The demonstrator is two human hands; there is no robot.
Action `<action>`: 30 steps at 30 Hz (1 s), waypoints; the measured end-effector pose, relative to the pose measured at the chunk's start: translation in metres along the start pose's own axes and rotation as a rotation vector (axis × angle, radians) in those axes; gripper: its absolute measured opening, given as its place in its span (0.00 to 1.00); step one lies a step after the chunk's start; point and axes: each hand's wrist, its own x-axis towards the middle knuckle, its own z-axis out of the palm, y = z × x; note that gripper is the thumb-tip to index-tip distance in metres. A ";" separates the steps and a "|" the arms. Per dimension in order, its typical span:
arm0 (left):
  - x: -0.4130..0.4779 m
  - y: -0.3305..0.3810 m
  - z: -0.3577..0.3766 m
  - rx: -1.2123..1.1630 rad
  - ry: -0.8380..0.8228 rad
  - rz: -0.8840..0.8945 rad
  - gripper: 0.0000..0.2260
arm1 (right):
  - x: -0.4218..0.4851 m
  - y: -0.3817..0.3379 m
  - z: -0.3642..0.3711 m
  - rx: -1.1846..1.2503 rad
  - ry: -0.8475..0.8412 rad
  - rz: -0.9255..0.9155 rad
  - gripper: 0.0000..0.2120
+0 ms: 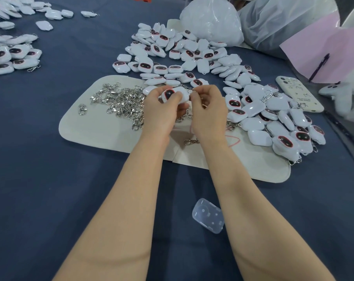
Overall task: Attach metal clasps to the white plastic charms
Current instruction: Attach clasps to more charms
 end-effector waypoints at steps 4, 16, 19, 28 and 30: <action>-0.001 0.001 -0.002 0.153 0.002 0.111 0.09 | 0.000 0.000 -0.004 -0.186 -0.031 -0.162 0.05; -0.006 -0.004 -0.006 0.623 -0.036 0.553 0.11 | 0.001 0.004 -0.006 -0.379 -0.172 -0.227 0.06; -0.003 -0.003 -0.005 0.529 0.019 0.443 0.13 | 0.001 0.003 -0.008 -0.319 -0.198 -0.116 0.11; -0.003 0.001 -0.001 0.285 0.058 0.238 0.08 | 0.007 -0.008 -0.016 0.053 -0.341 0.163 0.06; -0.001 0.002 -0.003 0.138 0.137 0.153 0.07 | 0.016 -0.007 -0.022 0.280 -0.119 0.364 0.07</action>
